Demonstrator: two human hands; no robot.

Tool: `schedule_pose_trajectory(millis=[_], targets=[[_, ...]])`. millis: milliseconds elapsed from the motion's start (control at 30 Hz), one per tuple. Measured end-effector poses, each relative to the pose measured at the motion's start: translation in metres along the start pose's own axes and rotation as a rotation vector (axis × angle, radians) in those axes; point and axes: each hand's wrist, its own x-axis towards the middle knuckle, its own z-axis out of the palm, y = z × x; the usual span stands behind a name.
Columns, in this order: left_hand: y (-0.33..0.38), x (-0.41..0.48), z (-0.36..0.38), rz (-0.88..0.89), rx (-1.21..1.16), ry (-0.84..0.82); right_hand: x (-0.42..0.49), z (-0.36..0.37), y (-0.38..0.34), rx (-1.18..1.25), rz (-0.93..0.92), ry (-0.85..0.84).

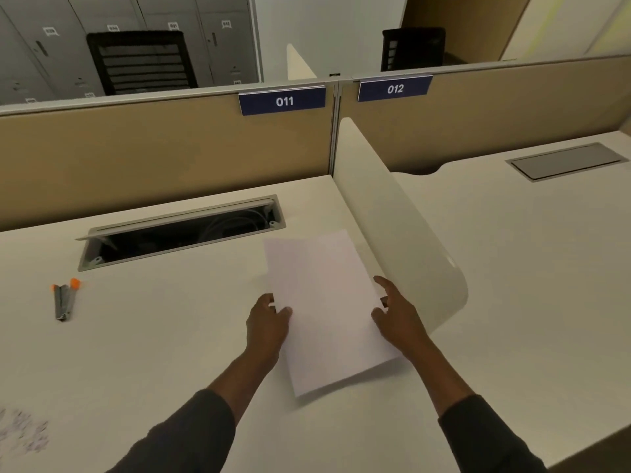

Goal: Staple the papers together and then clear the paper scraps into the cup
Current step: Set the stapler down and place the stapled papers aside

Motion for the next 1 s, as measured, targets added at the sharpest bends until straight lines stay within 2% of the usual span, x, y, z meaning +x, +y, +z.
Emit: schedule_pose_trajectory(millis=[167,333,433,533,767,1000], targets=[[0.002,0.017,0.032,0.196,0.319,-0.067,0.028,0.013,0.019,-0.248,-0.054,0.163],[-0.013,0.029,0.047,0.384,0.843,-0.137,0.04,0.023,0.031,-0.435,-0.079,0.214],[-0.021,0.028,0.049,0.447,1.017,-0.178,0.04,0.028,0.033,-0.657,-0.095,0.23],[-0.031,0.028,0.05,0.453,1.098,-0.241,0.035,0.035,0.037,-0.767,-0.115,0.195],[-0.034,0.032,0.05,0.468,1.127,-0.24,0.032,0.039,0.038,-0.793,-0.096,0.14],[-0.041,0.017,0.035,0.484,0.949,-0.175,0.018,0.041,0.031,-0.725,-0.128,0.14]])
